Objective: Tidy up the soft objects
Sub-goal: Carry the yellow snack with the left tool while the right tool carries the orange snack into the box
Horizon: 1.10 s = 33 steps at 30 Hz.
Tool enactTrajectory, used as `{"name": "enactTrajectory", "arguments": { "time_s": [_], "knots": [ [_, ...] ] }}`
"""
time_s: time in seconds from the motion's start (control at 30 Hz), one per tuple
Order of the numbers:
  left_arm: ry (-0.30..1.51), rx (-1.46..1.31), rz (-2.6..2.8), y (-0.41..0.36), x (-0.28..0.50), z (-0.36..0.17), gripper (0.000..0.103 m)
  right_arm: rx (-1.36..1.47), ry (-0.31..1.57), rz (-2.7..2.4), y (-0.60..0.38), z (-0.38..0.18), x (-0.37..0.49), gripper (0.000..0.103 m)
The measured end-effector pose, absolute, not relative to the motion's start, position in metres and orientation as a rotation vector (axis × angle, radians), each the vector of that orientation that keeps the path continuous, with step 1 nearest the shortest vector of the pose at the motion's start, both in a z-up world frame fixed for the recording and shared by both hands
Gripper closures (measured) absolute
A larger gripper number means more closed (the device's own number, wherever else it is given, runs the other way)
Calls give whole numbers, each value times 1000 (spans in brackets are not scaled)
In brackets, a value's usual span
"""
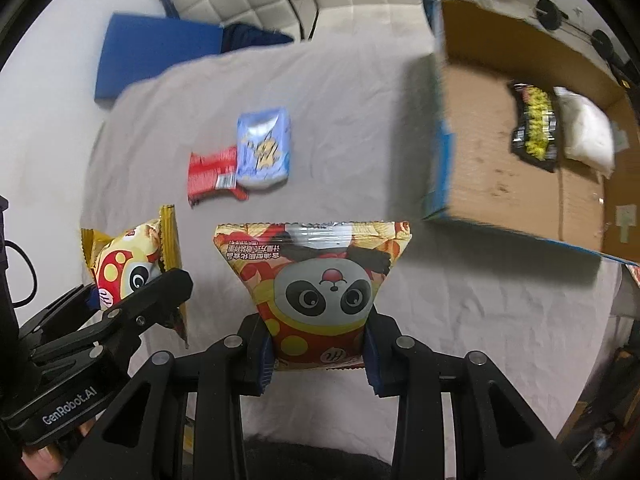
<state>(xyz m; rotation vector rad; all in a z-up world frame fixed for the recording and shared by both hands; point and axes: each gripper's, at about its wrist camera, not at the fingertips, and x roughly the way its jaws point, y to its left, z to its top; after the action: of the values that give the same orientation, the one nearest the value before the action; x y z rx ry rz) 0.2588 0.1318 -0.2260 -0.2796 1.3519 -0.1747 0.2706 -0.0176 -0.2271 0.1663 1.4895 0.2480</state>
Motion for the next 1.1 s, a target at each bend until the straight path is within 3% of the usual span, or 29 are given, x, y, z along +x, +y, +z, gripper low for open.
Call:
{"name": "enactTrajectory", "arguments": {
  "time_s": [0.27,0.5,0.73,1.1],
  "knots": [
    [1299,-238,-298,60,284,-183,47,251,1394,176,-106,-174,270,65],
    [1321,-225,-386,-11,327,-176,47,294,1348,68,-196,-160,287,65],
    [1381,-225,-405,-75,390,-198,47,312,1392,-48,-282,-193,326,65],
    [1500,-221,-304,-129,473,-275,47,245,1536,-122,-336,-296,380,65]
  ]
}}
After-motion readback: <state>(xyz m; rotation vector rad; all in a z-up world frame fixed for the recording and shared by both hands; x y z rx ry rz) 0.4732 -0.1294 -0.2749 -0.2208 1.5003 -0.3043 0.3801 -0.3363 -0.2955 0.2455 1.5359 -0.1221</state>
